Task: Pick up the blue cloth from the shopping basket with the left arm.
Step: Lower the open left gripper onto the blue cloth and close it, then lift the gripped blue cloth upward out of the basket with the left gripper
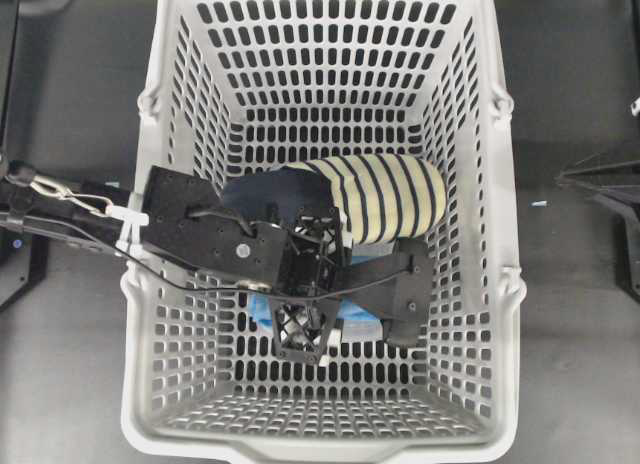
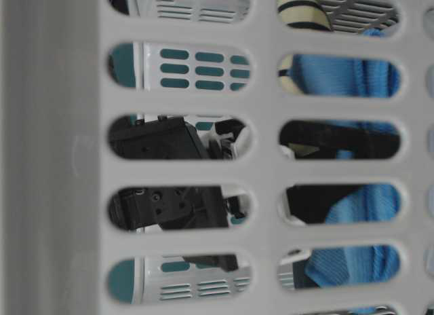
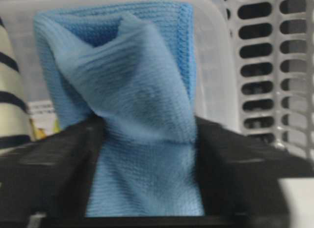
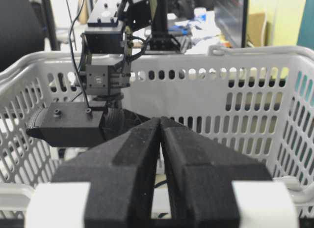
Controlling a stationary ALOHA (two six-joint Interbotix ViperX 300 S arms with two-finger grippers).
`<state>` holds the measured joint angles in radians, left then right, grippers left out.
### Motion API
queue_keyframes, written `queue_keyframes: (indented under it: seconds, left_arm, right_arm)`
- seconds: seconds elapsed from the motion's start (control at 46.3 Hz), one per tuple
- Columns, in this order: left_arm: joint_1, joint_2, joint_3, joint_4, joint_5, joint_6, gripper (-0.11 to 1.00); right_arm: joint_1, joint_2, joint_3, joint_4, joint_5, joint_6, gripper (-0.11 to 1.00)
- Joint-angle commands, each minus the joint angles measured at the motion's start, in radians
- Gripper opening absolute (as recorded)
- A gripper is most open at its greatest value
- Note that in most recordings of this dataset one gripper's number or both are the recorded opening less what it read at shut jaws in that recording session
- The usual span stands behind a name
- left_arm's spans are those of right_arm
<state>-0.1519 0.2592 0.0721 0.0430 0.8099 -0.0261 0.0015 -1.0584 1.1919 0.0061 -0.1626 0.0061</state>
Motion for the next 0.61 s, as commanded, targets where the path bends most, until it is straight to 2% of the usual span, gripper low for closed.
queue_keyframes:
  seconds: [0.0, 0.108, 0.151, 0.389, 0.475, 0.583]
  left_arm:
    - [-0.003, -0.011, -0.005, 0.003, 0.002, 0.006, 0.43]
    - [-0.002, -0.04, -0.021, 0.002, 0.018, 0.009, 0.16]
    - [-0.002, -0.054, -0.037, 0.003, 0.035, 0.009, 0.11]
    - [-0.009, -0.16, -0.21, 0.003, 0.206, 0.009, 0.11]
    - [-0.011, -0.215, -0.256, 0.003, 0.219, 0.014, 0.11]
    - [-0.009, -0.281, -0.268, 0.003, 0.219, 0.038, 0.11]
  right_arm:
    - [0.0, 0.008, -0.009, 0.003, -0.008, 0.0, 0.01]
    - [0.0, 0.006, -0.008, 0.003, -0.006, 0.0, 0.01]
    - [0.0, 0.006, -0.006, 0.003, -0.006, 0.0, 0.01]
    - [0.0, 0.006, -0.005, 0.003, -0.008, 0.002, 0.01]
    - [0.0, 0.006, -0.005, 0.003, -0.009, 0.002, 0.01]
    - [0.0, 0.005, -0.005, 0.003, -0.009, 0.002, 0.01]
